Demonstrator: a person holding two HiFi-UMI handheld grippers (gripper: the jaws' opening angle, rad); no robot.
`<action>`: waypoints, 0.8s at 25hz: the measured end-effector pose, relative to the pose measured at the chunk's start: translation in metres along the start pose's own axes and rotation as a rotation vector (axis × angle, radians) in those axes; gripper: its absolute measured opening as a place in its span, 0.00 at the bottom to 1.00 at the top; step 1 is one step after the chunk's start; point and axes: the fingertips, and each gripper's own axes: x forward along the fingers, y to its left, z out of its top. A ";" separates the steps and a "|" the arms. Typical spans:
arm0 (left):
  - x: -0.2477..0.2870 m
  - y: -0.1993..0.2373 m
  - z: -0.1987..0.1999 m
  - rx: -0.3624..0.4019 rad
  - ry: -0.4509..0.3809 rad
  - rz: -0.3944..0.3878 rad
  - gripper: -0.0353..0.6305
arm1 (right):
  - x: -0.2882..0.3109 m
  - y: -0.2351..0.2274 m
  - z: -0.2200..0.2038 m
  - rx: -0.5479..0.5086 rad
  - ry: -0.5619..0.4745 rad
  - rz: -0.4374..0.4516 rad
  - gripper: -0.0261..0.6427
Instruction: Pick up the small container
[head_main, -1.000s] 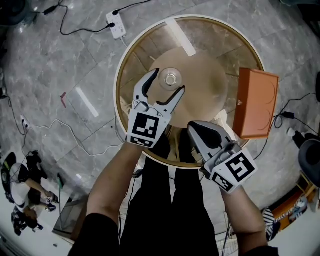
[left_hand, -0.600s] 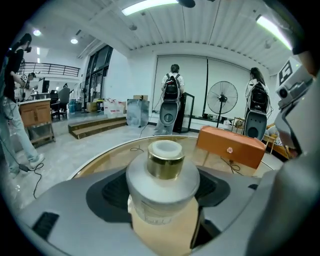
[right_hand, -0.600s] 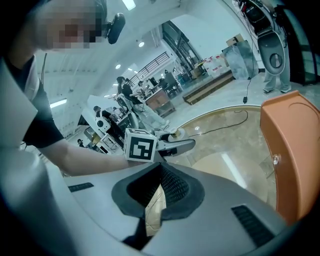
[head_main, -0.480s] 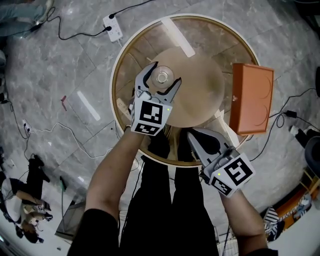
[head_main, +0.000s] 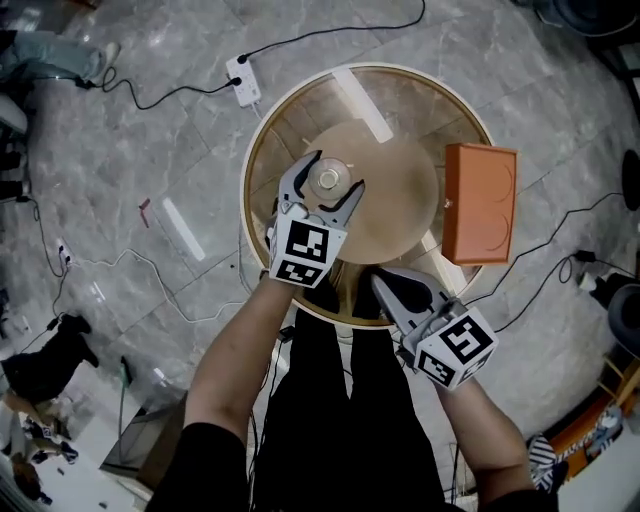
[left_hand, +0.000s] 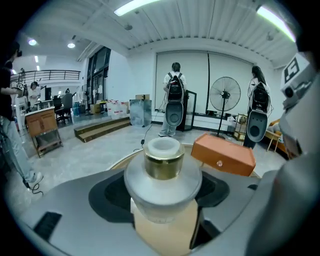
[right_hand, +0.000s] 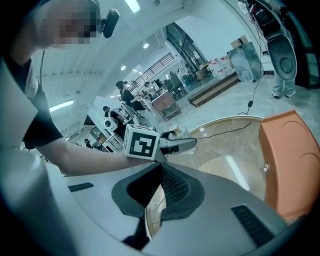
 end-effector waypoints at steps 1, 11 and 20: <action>-0.014 -0.001 0.013 -0.022 -0.002 0.002 0.56 | -0.007 0.008 0.007 -0.011 0.003 0.002 0.06; -0.170 -0.036 0.175 -0.113 -0.043 0.036 0.56 | -0.108 0.099 0.115 -0.090 -0.103 -0.019 0.06; -0.289 -0.080 0.261 -0.044 -0.052 0.053 0.56 | -0.197 0.148 0.164 -0.125 -0.185 -0.038 0.06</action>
